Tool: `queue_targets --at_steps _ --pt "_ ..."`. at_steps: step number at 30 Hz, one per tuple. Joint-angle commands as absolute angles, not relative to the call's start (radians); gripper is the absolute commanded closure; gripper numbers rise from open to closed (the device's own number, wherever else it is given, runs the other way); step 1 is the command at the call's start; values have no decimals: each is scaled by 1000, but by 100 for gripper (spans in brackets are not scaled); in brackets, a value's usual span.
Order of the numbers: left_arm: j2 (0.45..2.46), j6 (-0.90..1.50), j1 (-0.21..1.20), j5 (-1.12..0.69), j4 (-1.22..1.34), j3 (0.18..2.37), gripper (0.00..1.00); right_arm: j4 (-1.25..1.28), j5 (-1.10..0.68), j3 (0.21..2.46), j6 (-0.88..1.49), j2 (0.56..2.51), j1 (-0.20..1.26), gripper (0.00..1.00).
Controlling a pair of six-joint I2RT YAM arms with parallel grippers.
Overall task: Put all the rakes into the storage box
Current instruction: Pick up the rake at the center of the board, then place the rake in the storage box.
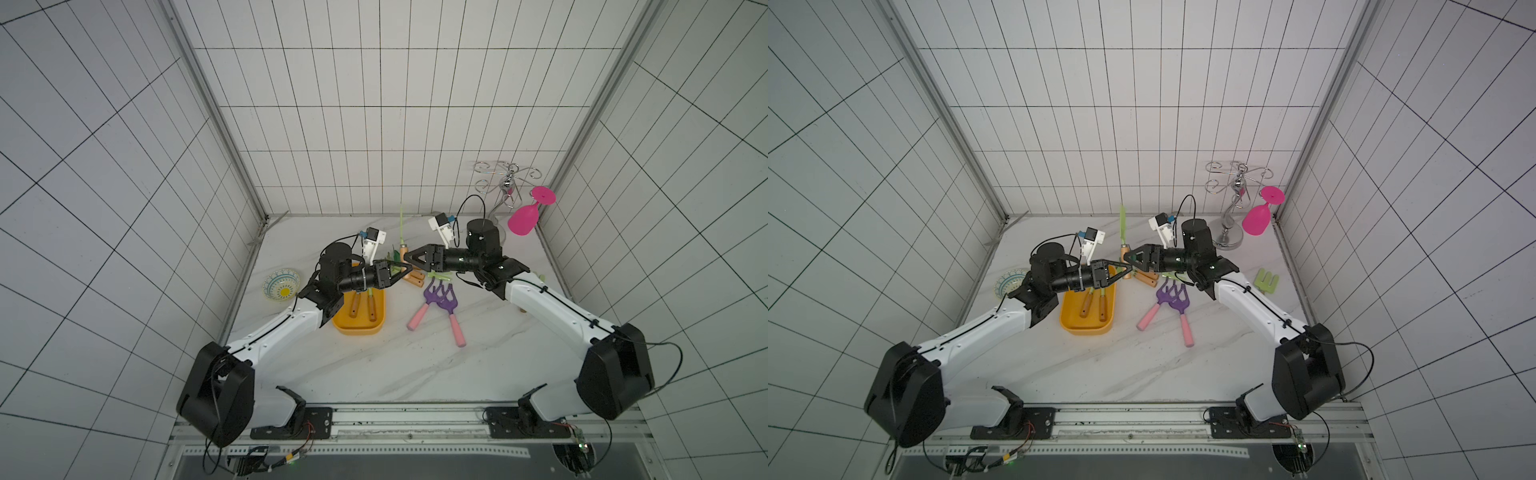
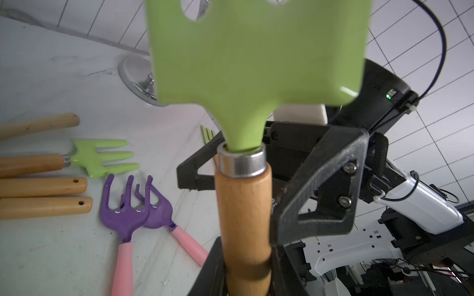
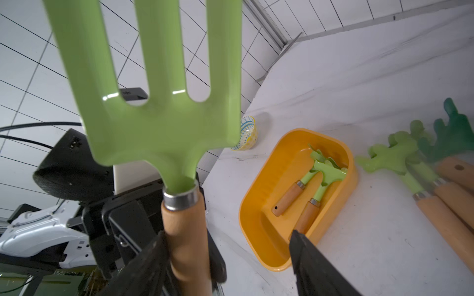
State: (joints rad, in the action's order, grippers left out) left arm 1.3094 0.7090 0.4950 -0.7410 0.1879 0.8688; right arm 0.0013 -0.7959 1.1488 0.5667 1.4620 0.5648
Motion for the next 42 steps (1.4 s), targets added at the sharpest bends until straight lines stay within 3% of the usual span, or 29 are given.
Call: queue_targets --at_steps 1,5,9,13,25,42 --pt "1238 521 493 -599 -158 900 85 -159 -697 1182 464 1409 493 20" --pt "1204 446 495 -381 -445 923 86 -236 -597 1143 470 1363 371 19" --pt "1233 437 494 -187 -680 974 87 -499 -253 1178 413 1336 273 19" --pt "1301 462 498 -49 -833 1021 87 -694 -45 1214 378 1362 200 20" --pt "1591 490 507 122 -1049 1155 90 -728 -50 1095 408 1392 52 19" --pt "1844 467 505 121 -1166 1308 83 -650 -119 996 413 1431 -16 16"
